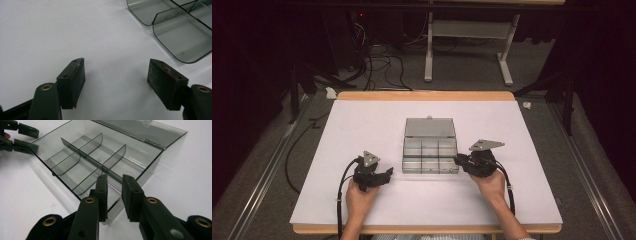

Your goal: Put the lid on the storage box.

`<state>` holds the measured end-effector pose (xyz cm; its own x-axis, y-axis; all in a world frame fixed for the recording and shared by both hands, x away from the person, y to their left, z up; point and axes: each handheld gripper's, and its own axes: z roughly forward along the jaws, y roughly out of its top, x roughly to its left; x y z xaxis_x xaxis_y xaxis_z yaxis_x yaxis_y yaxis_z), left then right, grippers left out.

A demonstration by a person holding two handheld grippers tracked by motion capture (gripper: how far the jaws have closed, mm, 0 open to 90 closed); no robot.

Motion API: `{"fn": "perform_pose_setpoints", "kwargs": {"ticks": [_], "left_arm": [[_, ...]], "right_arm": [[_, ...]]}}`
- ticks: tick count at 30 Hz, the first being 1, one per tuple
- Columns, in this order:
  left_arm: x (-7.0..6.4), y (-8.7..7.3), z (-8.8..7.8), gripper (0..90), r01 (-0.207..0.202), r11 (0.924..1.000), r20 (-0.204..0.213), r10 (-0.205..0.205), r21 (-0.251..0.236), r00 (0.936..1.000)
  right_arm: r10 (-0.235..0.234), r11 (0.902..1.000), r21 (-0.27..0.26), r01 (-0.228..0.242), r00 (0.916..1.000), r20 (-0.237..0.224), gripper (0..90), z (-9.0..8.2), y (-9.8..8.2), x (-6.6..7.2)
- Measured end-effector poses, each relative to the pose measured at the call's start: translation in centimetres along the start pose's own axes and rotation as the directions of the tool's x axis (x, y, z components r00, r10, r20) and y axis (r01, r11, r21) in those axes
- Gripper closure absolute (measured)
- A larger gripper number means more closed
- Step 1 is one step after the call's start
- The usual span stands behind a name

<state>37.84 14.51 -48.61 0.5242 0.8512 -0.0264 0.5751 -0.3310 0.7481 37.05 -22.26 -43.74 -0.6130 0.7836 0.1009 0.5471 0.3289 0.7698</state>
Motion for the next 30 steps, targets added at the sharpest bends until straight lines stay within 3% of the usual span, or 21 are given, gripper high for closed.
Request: {"fn": "perform_pose_setpoints", "kwargs": {"ticks": [30], "left_arm": [[0.0, 0.0, 0.0, 30.8, 0.0, 1.0, -0.001, 0.0, 0.0, 1.0]], "right_arm": [[0.084, 0.9957, -0.044, -0.082, 0.9951, 0.053, 74.2, -2.3, -1.9, -2.3]]}}
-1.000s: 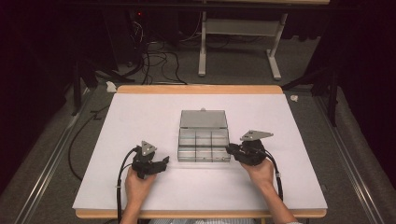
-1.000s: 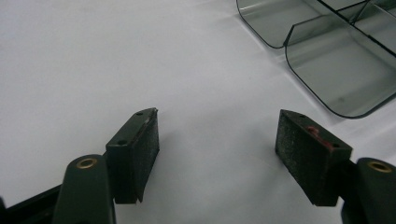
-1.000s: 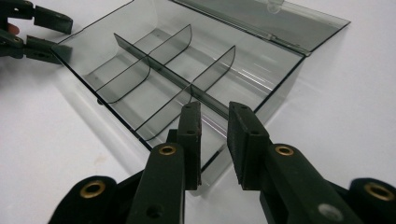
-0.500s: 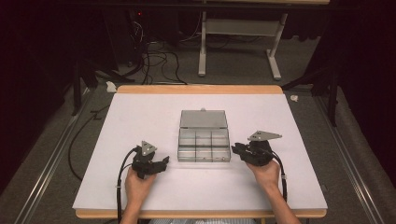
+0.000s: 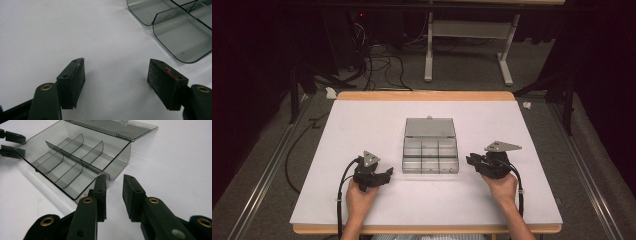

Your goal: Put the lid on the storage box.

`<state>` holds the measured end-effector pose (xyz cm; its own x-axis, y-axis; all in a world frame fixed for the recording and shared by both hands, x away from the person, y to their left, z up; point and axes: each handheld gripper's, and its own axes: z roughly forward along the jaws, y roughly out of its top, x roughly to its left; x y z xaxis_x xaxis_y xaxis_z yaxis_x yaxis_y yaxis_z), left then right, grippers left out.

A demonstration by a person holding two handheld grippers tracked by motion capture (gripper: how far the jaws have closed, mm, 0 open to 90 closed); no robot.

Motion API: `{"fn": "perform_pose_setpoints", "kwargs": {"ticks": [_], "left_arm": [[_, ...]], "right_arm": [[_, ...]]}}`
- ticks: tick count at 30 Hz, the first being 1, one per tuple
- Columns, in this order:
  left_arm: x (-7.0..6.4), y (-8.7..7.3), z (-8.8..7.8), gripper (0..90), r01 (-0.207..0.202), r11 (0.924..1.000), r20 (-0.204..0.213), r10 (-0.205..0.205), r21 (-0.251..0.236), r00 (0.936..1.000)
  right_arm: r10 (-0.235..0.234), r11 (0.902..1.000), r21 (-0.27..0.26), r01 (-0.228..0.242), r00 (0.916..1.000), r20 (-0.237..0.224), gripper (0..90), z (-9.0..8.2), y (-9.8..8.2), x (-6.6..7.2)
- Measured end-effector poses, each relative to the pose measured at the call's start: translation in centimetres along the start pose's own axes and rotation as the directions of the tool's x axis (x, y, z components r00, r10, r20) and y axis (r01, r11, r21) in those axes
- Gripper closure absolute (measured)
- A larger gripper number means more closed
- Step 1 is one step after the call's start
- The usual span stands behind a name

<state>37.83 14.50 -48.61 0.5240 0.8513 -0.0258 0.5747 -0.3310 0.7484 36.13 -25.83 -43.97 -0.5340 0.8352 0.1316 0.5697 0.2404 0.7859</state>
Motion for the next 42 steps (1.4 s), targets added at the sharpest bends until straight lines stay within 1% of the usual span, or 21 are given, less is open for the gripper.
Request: {"fn": "perform_pose_setpoints", "kwargs": {"ticks": [7, 18, 26, 29, 38, 42], "left_arm": [[0.0, 0.0, 0.0, 30.8, 0.0, 1.0, 0.0, 0.0, 0.0, 1.0], [0.0, 0.0, 0.0, 30.8, 0.0, 1.0, 0.0, 0.0, 0.0, 1.0], [0.0, 0.0, 0.0, 30.8, 0.0, 1.0, 0.0, 0.0, 0.0, 1.0], [0.0, 0.0, 0.0, 30.7, 0.0, 1.0, 0.0, 0.0, 0.0, 1.0], [0.0, 0.0, 0.0, 30.8, 0.0, 1.0, 0.0, 0.0, 0.0, 1.0], [0.0, 0.0, 0.0, 30.8, 0.0, 1.0, 0.0, 0.0, 0.0, 1.0]], "right_arm": [[0.011, 0.9999, -0.005, -0.011, 0.9999, 0.01, 74.0, -0.2, -0.2, -0.5], [0.048, 0.9988, 0.0, -0.048, 0.9982, 0.036, 74.1, -0.3, -0.8, -1.6], [0.063, 0.9977, 0.021, -0.064, 0.9964, 0.056, 74.6, 0.2, -1.1, -2.3], [0.06, 0.9976, 0.031, -0.062, 0.9961, 0.064, 75.0, 0.5, -1.3, -2.6], [0.05, 0.9969, 0.056, -0.054, 0.9957, 0.078, 75.5, 1.3, -1.4, -2.6], [0.057, 0.9959, 0.065, -0.063, 0.995, 0.082, 75.5, 1.5, -1.4, -2.7]]}}
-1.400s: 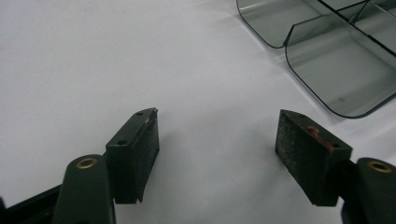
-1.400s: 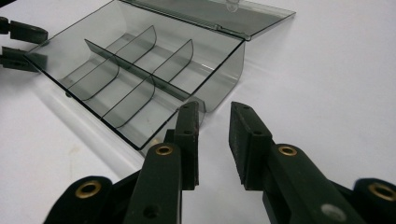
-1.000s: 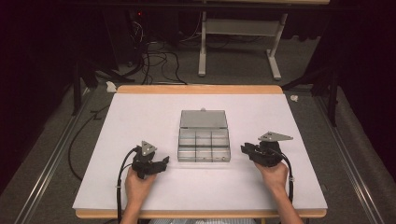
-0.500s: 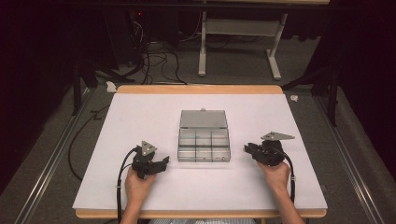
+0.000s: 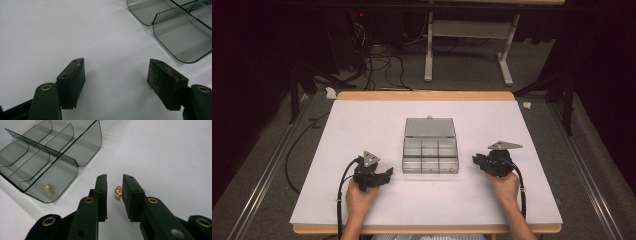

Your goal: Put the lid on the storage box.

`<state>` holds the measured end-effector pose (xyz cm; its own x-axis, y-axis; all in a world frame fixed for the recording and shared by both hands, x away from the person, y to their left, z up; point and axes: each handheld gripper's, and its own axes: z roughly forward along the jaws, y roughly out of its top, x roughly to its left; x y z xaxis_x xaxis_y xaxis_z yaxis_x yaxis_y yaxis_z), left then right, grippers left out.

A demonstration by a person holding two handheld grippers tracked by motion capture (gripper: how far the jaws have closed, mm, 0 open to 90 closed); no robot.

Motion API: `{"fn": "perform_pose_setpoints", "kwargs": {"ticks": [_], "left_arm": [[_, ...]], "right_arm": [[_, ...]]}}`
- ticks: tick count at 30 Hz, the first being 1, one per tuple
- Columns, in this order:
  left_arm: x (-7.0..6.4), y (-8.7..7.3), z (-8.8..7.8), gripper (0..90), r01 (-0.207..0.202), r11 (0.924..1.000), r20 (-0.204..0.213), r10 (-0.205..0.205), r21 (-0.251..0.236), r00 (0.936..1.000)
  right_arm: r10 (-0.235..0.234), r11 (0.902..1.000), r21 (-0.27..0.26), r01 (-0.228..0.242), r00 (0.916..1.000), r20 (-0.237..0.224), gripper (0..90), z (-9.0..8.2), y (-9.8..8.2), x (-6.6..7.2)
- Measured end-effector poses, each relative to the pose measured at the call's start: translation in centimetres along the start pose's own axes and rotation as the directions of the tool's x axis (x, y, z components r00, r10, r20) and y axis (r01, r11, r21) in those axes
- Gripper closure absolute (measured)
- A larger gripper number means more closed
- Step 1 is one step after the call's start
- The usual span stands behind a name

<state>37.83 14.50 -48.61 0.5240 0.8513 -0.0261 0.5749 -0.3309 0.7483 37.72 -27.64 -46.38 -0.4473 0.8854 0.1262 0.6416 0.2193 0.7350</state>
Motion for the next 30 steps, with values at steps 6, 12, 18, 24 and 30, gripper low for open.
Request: {"fn": "perform_pose_setpoints", "kwargs": {"ticks": [6, 12, 18, 24, 30], "left_arm": [[0.0, 0.0, 0.0, 30.8, 0.0, 1.0, 0.0, 0.0, 0.0, 1.0], [0.0, 0.0, 0.0, 30.8, 0.0, 1.0, 0.0, 0.0, 0.0, 1.0], [0.0, 0.0, 0.0, 30.7, 0.0, 1.0, 0.0, 0.0, 0.0, 1.0], [0.0, 0.0, 0.0, 30.7, -0.001, 1.0, -0.001, 0.001, 0.0, 1.0], [0.0, 0.0, 0.0, 30.7, 0.0, 1.0, 0.0, 0.0, 0.0, 1.0]], "right_arm": [[0.004, 1.0, 0.008, -0.004, 1.0, 0.006, 75.8, 0.4, 0.0, -0.2], [0.001, 0.9998, 0.02, -0.001, 0.9999, 0.015, 76.0, 1.0, -0.1, -0.3], [0.001, 0.9996, 0.029, -0.002, 0.9998, 0.021, 77.1, 1.5, -0.3, -0.3], [0.002, 0.9996, 0.027, -0.003, 0.9997, 0.025, 79.3, 1.5, -0.4, -0.3], [-0.008, 0.9997, 0.025, 0.007, 0.9994, 0.034, 82.3, 1.5, -0.5, -0.3]]}}
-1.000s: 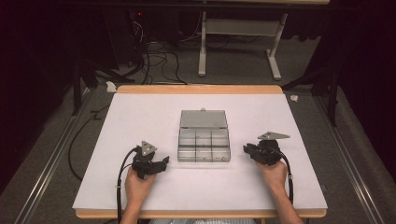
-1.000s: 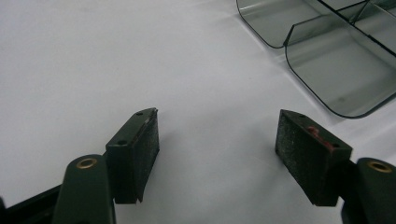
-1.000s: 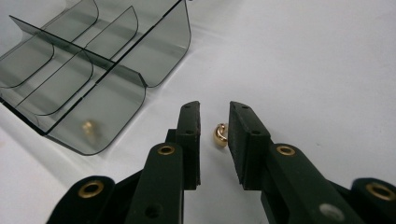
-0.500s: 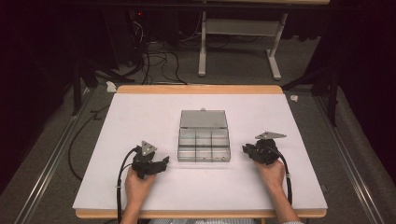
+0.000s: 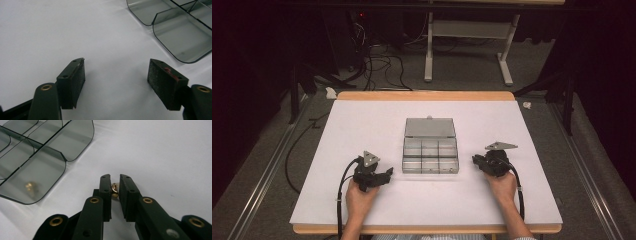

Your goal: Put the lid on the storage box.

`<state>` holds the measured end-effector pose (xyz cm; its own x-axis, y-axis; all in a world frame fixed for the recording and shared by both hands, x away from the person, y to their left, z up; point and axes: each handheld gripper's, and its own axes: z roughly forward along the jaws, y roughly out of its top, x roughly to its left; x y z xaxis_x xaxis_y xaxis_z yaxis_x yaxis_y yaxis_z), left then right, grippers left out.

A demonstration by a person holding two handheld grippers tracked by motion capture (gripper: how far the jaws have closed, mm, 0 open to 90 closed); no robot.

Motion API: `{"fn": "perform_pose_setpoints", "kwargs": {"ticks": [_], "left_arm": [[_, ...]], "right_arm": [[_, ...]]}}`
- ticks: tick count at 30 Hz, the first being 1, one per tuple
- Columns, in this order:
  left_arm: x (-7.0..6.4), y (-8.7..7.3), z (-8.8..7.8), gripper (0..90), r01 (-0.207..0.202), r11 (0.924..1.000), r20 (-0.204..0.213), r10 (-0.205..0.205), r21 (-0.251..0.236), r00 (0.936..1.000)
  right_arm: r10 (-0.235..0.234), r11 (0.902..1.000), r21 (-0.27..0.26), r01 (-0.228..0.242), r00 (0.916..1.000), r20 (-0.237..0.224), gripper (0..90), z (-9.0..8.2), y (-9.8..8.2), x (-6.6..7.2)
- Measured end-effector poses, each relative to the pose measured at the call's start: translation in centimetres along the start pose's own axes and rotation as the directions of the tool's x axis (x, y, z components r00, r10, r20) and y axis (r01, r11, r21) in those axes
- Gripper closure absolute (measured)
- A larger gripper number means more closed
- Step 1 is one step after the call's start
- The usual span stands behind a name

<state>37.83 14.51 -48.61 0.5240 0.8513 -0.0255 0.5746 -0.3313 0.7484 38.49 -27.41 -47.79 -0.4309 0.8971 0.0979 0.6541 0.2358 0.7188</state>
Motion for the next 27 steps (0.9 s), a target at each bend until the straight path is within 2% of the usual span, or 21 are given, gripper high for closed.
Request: {"fn": "perform_pose_setpoints", "kwargs": {"ticks": [11, 27], "left_arm": [[0.0, 0.0, 0.0, 30.7, 0.0, 1.0, 0.0, 0.0, 0.0, 1.0], [0.0, 0.0, 0.0, 30.7, 0.0, 1.0, 0.0, 0.0, 0.0, 1.0]], "right_arm": [[-0.015, 0.9999, -0.001, 0.015, 0.9998, 0.016, 86.1, 0.02, -0.04, 0.08], [-0.023, 0.9997, -0.002, 0.023, 0.9995, 0.021, 86.2, 0.0, -0.05, 0.11]]}}
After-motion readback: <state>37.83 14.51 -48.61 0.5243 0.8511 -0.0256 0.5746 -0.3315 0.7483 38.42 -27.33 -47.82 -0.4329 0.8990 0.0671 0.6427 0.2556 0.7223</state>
